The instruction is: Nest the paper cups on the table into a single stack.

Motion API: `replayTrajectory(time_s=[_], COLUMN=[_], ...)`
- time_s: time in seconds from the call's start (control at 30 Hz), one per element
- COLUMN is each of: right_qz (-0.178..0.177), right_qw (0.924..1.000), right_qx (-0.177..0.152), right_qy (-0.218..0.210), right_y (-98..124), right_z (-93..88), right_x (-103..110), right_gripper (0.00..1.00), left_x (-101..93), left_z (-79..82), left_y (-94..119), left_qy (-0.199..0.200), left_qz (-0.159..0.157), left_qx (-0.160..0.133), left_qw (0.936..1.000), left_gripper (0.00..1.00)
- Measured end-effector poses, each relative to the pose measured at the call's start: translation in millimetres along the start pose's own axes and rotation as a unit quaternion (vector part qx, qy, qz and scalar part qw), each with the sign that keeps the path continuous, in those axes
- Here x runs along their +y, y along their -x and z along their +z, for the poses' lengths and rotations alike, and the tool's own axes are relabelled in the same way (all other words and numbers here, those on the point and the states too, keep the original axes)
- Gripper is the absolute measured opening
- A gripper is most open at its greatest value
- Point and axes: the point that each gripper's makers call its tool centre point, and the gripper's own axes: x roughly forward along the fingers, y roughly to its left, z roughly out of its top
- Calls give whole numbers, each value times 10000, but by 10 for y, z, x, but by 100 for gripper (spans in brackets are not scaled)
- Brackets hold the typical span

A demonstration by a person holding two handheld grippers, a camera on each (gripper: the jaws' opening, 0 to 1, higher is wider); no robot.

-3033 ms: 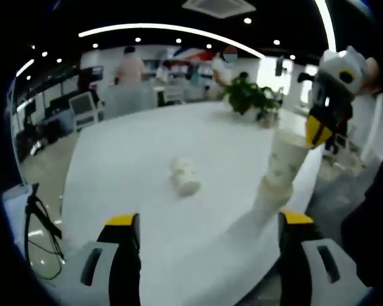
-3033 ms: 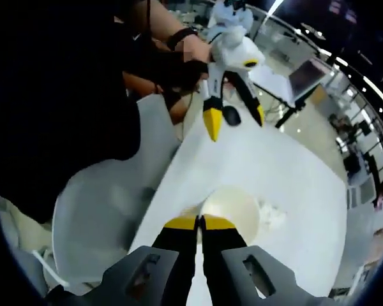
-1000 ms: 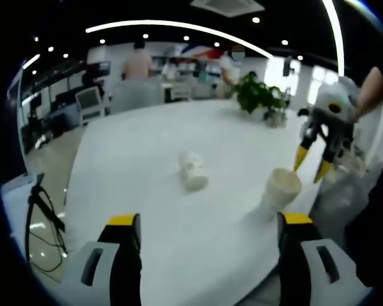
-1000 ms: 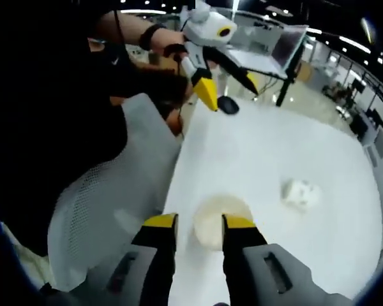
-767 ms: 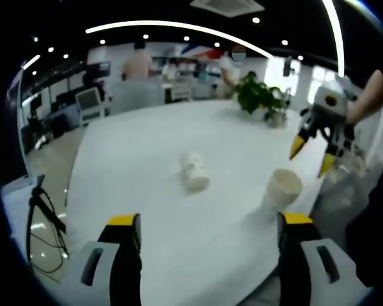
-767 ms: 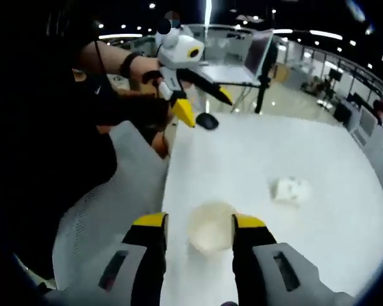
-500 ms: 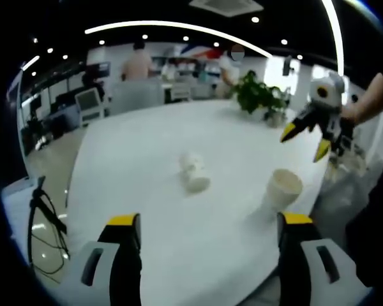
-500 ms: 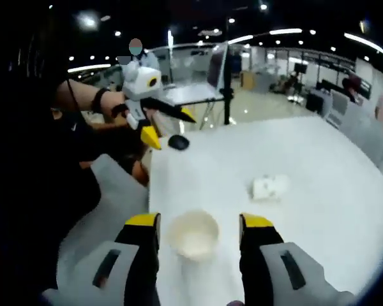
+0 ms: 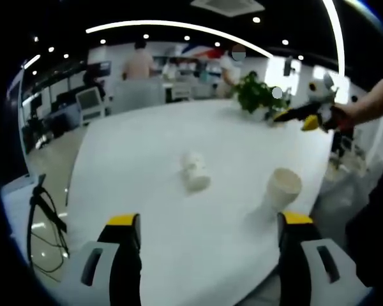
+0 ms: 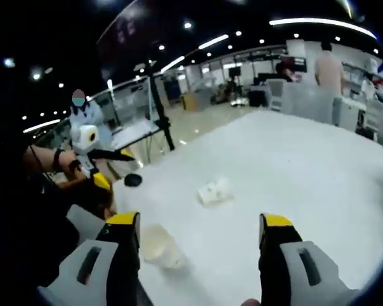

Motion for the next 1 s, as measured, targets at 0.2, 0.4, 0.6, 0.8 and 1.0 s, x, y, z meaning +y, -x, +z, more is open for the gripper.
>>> replayTrajectory(time_s=[0.2, 0.4, 0.6, 0.8, 1.0], right_qz=[-168, -64, -25, 364, 756], right_qw=[9998, 9999, 9999, 9986, 9959], right_qx=[-29, 85, 135, 290, 368], right_qy=[-102, -25, 54, 254, 347], right_y=[22, -5, -82, -309, -648], right_z=[10, 5, 76, 263, 509], right_x=[-76, -41, -135, -249, -388], right_gripper=[98, 100, 100, 96, 88], left_x=[-5, -26, -9, 21, 42], left_z=[-11, -20, -35, -95, -144], left_y=[0, -13, -9, 5, 20], left_qy=[25, 42, 57, 192, 315], left_qz=[3, -23, 5, 122, 223], left_qx=[-5, 9, 5, 12, 40], left_qw=[10000, 10000, 10000, 9997, 9992], left_gripper=[88, 88, 88, 88, 88])
